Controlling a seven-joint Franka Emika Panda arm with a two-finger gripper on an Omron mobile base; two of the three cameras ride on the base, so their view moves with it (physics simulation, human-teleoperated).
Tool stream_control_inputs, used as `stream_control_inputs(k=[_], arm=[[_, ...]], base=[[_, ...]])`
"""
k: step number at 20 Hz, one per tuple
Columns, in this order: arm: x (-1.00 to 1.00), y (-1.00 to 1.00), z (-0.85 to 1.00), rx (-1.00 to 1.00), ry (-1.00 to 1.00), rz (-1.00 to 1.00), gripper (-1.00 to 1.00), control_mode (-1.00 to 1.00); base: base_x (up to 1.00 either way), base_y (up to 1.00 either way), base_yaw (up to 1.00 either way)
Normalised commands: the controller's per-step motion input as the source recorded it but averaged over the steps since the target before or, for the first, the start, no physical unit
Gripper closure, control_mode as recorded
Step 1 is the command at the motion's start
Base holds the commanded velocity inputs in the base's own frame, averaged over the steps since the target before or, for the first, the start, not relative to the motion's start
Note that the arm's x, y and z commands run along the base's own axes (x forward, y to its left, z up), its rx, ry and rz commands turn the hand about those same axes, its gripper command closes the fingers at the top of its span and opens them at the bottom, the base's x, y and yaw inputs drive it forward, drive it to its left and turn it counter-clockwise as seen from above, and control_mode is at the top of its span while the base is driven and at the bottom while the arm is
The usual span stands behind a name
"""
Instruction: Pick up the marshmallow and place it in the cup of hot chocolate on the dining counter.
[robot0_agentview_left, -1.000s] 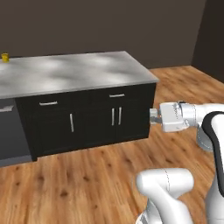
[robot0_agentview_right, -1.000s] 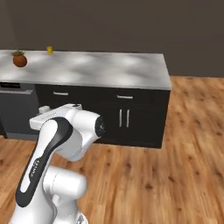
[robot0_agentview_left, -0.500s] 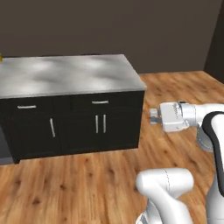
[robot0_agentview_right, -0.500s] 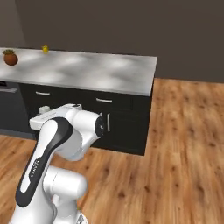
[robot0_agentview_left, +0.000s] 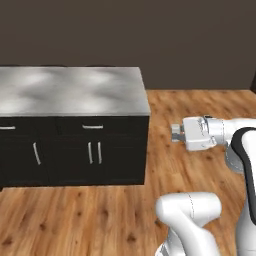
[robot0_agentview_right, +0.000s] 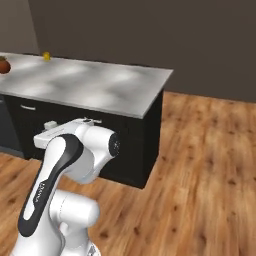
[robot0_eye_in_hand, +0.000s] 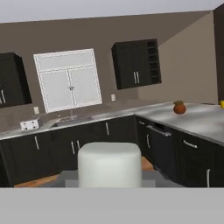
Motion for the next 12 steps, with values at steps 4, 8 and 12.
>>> stream_control_inputs(k=[4,8,12], arm=[[0.0,0.0,0.0,0.0,0.0,0.0,1.0,1.0],[0.0,0.0,0.0,0.0,0.0,0.0,1.0,1.0],[0.0,0.0,0.0,0.0,0.0,0.0,1.0,1.0]], base=[[0.58,-1.0,0.25],[0.6,-1.0,0.26],[0.65,-1.0,0.28]])
